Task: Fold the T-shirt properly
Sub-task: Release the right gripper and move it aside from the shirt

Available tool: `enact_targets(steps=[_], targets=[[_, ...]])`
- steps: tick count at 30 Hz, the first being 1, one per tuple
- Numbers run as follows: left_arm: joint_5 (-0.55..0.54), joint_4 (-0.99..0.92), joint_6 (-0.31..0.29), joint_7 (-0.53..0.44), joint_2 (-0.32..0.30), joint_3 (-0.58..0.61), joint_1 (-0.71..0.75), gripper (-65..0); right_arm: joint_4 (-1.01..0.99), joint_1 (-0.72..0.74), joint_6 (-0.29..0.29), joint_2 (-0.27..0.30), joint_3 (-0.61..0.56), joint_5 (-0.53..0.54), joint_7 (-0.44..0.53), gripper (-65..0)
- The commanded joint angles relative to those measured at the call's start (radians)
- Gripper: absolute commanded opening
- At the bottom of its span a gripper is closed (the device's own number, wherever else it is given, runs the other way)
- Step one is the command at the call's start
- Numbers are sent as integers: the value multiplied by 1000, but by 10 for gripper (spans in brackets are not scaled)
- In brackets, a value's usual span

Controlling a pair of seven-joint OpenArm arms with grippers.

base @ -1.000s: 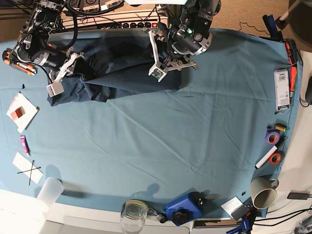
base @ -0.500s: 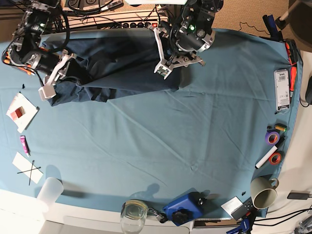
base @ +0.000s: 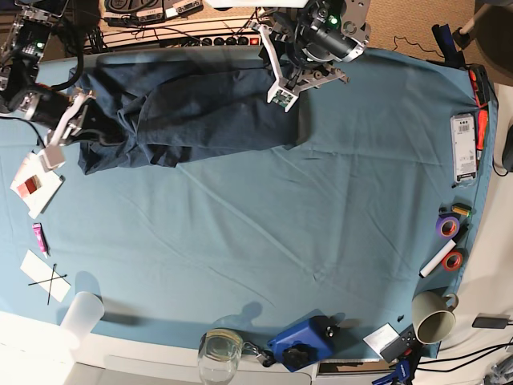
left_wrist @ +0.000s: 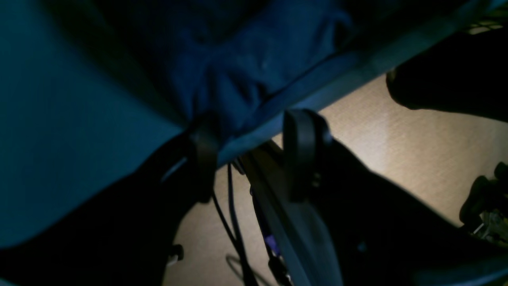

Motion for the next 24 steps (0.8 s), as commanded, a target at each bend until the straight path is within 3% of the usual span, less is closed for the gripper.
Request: enact_targets(steps=[1, 11, 18, 22, 24], targets=[[-11, 17, -1, -8, 7, 3, 1, -397, 17, 8, 1, 21, 32, 26, 20, -583], [-77, 17, 0, -112, 13, 4, -46, -397, 17, 8, 1, 21, 307, 26, 20, -534], [-74, 17, 0, -105, 13, 4, -69, -397, 17, 8, 1, 21, 385, -93, 20, -532], [-74, 17, 0, -105, 13, 4, -68, -397, 17, 2, 1, 21, 384, -173, 20, -388], [-74, 17, 0, -105, 13, 4, -68, -397, 17, -12, 1, 21, 384, -220, 20, -357]])
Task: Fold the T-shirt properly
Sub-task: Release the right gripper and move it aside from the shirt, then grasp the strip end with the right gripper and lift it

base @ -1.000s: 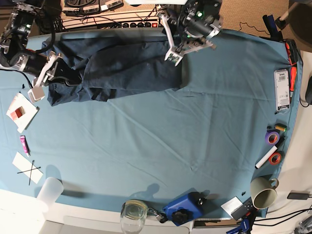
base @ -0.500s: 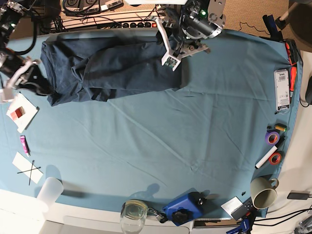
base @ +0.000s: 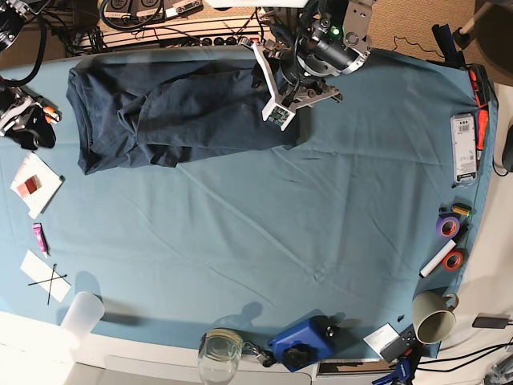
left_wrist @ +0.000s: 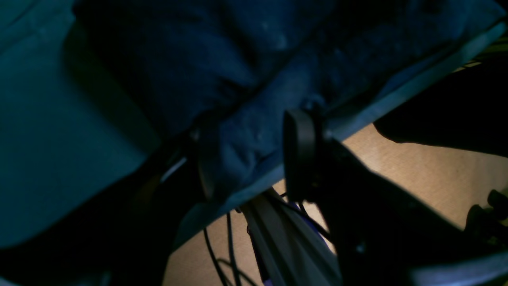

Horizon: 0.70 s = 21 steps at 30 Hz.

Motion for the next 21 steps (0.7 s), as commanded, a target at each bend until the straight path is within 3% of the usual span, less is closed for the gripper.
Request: enact_targets(steps=[1, 7, 14, 21], targets=[[-11, 17, 0, -14, 8, 4, 0, -397, 13, -1, 1, 25, 9, 5, 21, -357], [-11, 17, -1, -15, 8, 4, -1, -397, -31, 6, 1, 23, 3, -43, 21, -358], [-11, 17, -1, -14, 8, 4, 0, -397, -234, 47, 1, 23, -28, -73, 21, -358], [-11, 17, -1, -14, 8, 4, -1, -397, -402, 108, 1, 26, -148, -71, 21, -358]])
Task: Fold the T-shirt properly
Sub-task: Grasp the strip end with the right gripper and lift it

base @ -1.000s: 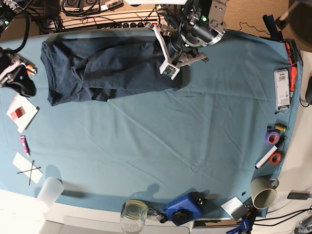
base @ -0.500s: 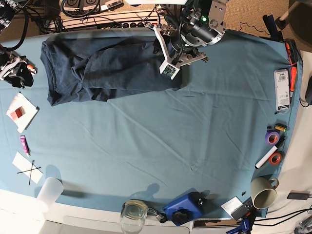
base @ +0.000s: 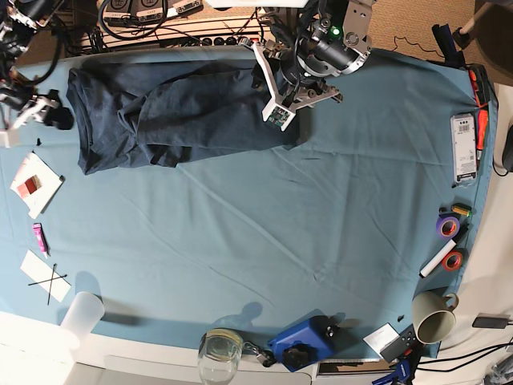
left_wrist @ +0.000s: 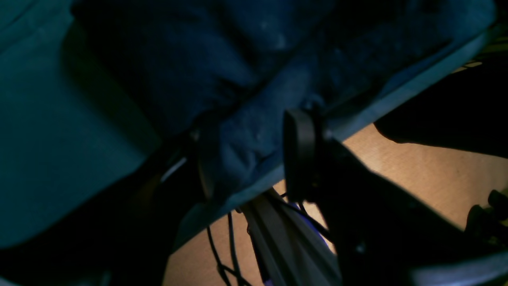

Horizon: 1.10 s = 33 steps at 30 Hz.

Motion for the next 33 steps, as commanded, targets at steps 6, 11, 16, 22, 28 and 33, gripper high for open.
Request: enact_targets(steps=[6, 11, 16, 22, 28, 33], targets=[[-10, 17, -1, -13, 8, 4, 0, -397, -113, 14, 1, 27, -107, 45, 16, -358], [-11, 17, -4, -14, 9, 4, 0, -397, -147, 14, 1, 27, -136, 100, 16, -358], [-10, 17, -4, -14, 8, 4, 0, -397, -147, 14, 1, 27, -211, 108, 16, -358], [-10, 17, -4, -14, 8, 4, 0, -397, -147, 14, 1, 27, -318, 142, 16, -359], [-10, 17, -4, -14, 8, 4, 0, -397, -147, 14, 1, 27, -327, 142, 16, -648], [-11, 17, -4, -14, 8, 4, 0, -397, -146, 41, 1, 27, -317, 141, 16, -650]])
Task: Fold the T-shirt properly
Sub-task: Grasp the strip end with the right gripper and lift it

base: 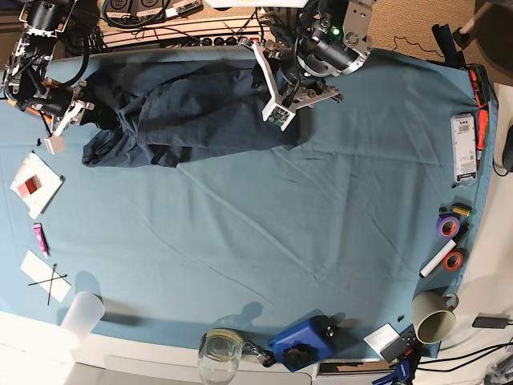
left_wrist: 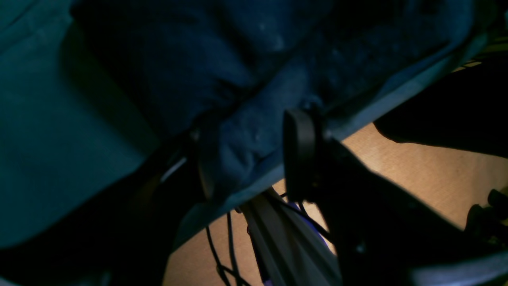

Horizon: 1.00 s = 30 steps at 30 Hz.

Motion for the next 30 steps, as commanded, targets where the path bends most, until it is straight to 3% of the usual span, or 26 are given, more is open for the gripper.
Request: enact_targets(steps=[1, 9, 17, 30], targets=[[-11, 17, -3, -15, 8, 4, 0, -397, 5, 17, -2, 11, 12, -39, -23, -650], [-11, 18, -3, -15, 8, 4, 0, -397, 5, 168, -2, 11, 191, -96, -23, -650], [-10, 18, 1, -12, 8, 4, 0, -397, 46, 176, -2, -3, 207, -82, -23, -650], [-9, 69, 34, 31, 3, 3, 3, -397, 573, 71, -2, -141, 207, -87, -23, -650]])
